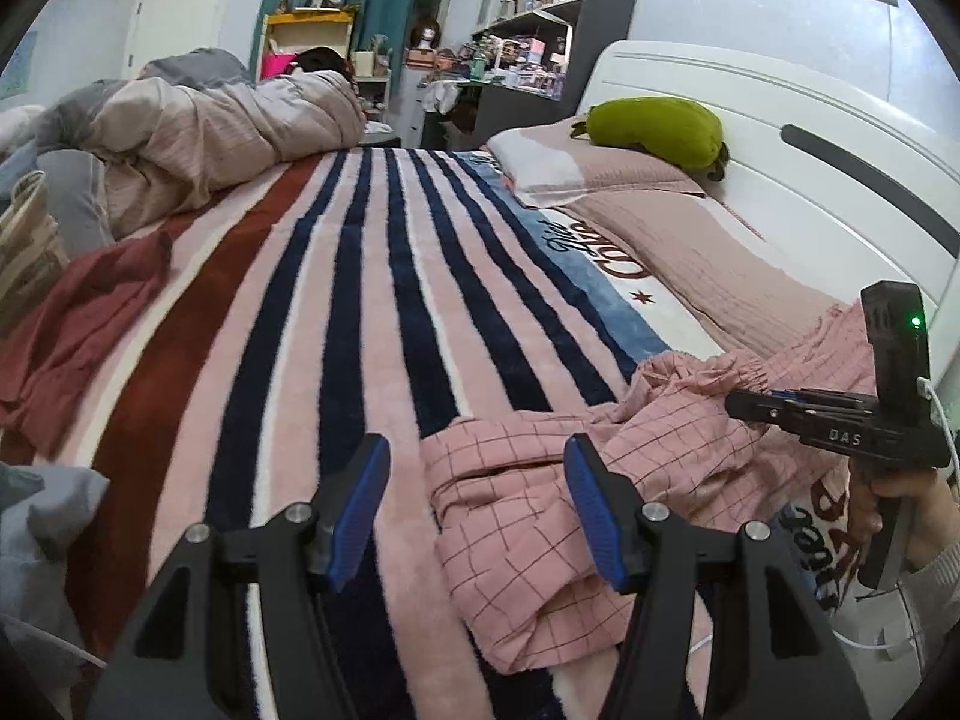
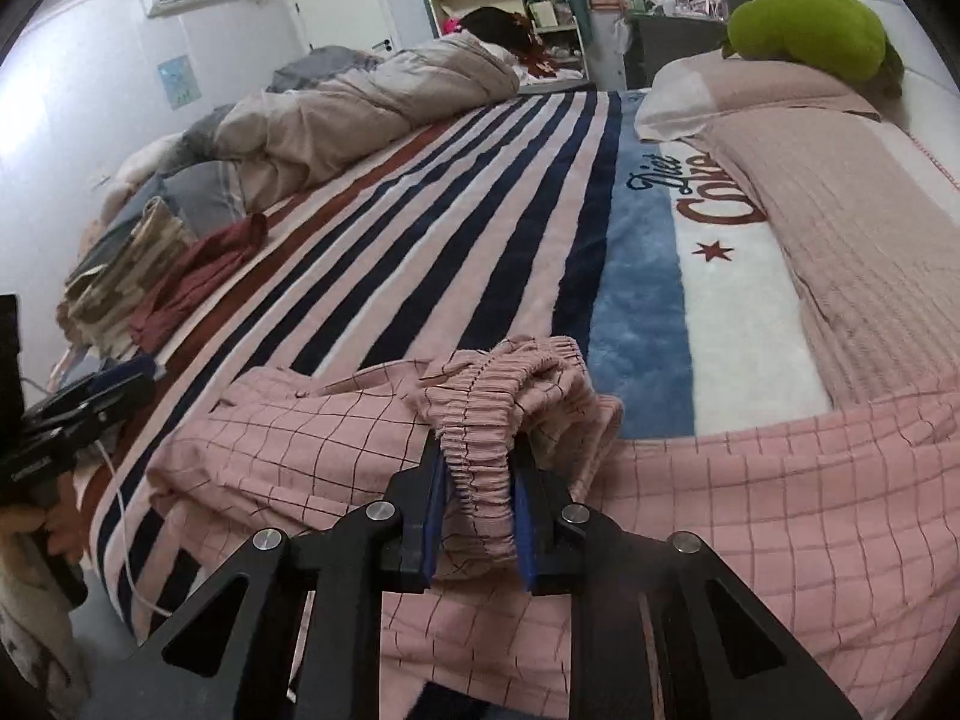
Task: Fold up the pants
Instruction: 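Grasp the folded waistband with the right gripper and lift it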
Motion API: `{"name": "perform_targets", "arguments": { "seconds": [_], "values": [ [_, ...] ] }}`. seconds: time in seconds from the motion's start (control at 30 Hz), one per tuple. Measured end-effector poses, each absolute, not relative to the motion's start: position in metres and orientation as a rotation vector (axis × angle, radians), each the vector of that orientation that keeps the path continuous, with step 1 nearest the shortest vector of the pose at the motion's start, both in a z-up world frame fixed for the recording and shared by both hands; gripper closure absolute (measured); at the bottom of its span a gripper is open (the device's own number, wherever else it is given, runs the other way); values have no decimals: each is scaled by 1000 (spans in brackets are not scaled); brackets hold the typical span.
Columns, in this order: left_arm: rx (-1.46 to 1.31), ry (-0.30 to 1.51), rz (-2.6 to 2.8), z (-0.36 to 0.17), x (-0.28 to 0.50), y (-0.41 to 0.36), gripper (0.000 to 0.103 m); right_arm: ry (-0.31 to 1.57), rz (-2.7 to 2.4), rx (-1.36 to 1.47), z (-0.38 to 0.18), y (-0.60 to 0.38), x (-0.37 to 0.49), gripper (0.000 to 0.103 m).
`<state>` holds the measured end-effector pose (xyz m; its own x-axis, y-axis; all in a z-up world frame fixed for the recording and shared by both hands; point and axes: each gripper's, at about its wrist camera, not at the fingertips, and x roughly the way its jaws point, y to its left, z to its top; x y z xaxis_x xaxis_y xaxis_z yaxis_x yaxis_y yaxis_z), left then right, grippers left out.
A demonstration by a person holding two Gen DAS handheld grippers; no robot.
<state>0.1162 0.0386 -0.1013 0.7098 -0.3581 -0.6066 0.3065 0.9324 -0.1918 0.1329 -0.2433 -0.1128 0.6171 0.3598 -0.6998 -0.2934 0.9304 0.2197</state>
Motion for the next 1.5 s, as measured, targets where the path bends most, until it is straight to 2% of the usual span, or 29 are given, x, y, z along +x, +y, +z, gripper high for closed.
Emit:
{"name": "perform_targets", "arguments": {
  "seconds": [0.47,0.5,0.57,0.6,0.7,0.83,1.1,1.13,1.17,1.2,1.23,1.5],
  "values": [
    [-67,730,-419,-111,128,29,47,891,313,139,-130,-291,80,88],
    [-69,729,-409,-108,130,30,47,899,328,143,-128,-291,81,83],
    [-65,726,-394,-101,134,33,46,885,323,141,-117,-291,83,62],
    [-64,720,-386,-98,136,34,44,852,311,131,-109,-290,84,46],
    [-60,718,-376,-96,143,36,43,766,287,85,-84,-283,91,46],
    [-74,734,-399,-109,148,36,43,755,315,13,-75,-264,115,47],
    [-98,765,-378,-127,161,45,43,996,339,-28,-134,-249,177,47],
    [-97,769,-377,-129,161,46,43,1002,335,-33,-139,-249,179,49],
    [-96,773,-377,-130,162,45,43,989,331,-31,-141,-250,179,58],
    [-95,779,-382,-132,162,44,43,966,315,-37,-141,-252,177,94],
    [-95,790,-396,-135,163,41,43,954,313,-43,-142,-253,176,102],
    [-27,840,-442,-148,160,19,43,893,180,-8,-134,-288,179,102]
  ]
}}
